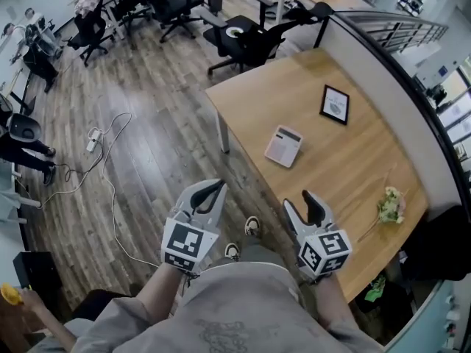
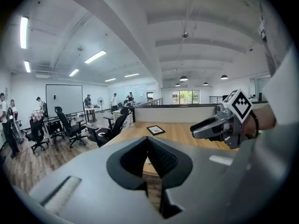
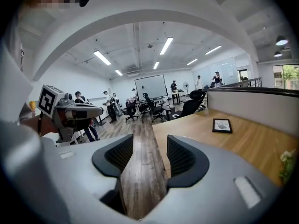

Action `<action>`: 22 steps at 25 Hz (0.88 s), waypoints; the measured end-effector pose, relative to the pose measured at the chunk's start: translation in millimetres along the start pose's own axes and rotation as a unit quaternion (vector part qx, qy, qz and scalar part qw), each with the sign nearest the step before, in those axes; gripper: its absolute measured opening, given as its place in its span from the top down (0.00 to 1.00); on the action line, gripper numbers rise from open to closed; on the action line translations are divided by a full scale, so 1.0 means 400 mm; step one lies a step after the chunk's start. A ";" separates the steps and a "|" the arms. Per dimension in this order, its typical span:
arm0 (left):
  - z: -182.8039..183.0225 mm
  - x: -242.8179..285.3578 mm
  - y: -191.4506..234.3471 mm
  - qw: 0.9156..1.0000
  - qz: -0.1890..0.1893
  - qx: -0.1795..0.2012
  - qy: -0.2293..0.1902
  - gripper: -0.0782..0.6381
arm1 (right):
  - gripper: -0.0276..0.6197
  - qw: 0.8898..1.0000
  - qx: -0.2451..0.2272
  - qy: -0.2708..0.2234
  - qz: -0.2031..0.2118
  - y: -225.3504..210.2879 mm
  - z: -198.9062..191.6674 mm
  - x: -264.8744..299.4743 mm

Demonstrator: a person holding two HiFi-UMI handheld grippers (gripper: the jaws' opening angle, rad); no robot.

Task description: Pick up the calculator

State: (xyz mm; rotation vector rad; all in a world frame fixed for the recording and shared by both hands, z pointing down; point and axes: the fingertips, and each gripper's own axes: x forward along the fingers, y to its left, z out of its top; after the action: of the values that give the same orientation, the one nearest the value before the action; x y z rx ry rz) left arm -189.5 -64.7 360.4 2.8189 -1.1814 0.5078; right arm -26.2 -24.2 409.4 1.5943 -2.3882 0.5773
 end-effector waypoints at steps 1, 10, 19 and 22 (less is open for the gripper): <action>-0.008 0.021 0.003 1.000 -0.004 -0.002 0.005 0.89 | 0.63 1.000 0.004 0.003 -0.002 -0.015 -0.005 0.014; -0.054 0.271 0.058 0.998 -0.035 -0.002 0.056 0.89 | 0.63 0.998 0.046 0.047 -0.017 -0.194 -0.052 0.176; -0.110 0.506 0.081 0.991 -0.058 0.001 0.119 0.89 | 0.63 0.993 0.071 0.095 -0.014 -0.379 -0.090 0.326; -0.128 0.574 0.082 0.989 -0.065 0.004 0.136 0.89 | 0.63 0.992 0.069 0.109 0.000 -0.428 -0.099 0.370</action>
State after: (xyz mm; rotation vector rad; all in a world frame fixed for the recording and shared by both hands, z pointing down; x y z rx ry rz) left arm -76.5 -237.1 478.2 2.6973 -0.9407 0.8540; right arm 71.7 -188.6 536.7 1.4964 -2.2306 0.8859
